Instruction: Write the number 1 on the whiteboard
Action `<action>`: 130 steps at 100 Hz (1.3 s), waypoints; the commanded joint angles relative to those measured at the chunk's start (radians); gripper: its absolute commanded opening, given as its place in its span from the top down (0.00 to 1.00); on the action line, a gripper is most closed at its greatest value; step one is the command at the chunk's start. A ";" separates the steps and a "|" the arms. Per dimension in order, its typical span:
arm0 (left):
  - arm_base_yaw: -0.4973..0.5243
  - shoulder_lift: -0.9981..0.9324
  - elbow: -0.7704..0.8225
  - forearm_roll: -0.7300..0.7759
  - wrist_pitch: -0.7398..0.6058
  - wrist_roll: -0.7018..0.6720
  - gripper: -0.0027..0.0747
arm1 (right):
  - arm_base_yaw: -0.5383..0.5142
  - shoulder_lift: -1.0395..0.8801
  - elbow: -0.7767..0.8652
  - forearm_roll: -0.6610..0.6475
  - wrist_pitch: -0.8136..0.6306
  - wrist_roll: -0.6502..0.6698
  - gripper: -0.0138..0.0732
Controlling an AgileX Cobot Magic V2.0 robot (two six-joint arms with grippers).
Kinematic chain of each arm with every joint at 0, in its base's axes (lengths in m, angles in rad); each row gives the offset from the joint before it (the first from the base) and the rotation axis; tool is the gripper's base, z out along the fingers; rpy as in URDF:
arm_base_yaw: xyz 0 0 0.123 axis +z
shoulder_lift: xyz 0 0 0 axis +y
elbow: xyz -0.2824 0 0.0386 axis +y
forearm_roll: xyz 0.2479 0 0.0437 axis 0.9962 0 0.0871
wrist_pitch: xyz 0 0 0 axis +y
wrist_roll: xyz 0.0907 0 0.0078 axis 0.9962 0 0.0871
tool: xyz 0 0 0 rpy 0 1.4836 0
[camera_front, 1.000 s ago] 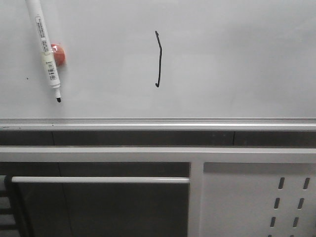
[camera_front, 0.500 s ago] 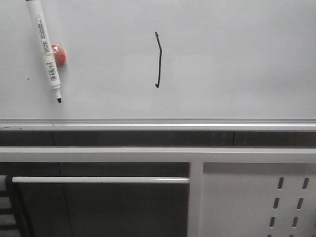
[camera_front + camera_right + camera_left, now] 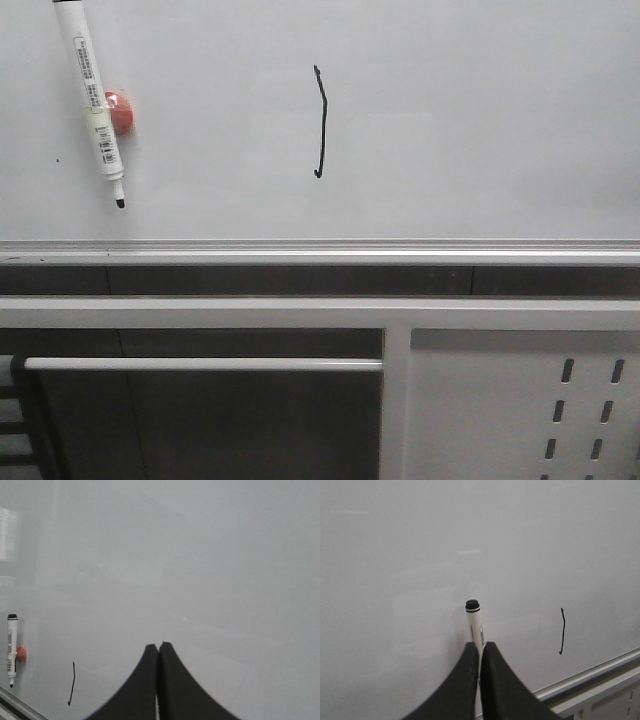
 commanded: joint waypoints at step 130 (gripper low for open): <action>0.193 -0.219 -0.031 0.015 0.383 -0.008 0.99 | -0.004 -0.028 -0.044 0.068 -0.229 -0.142 0.93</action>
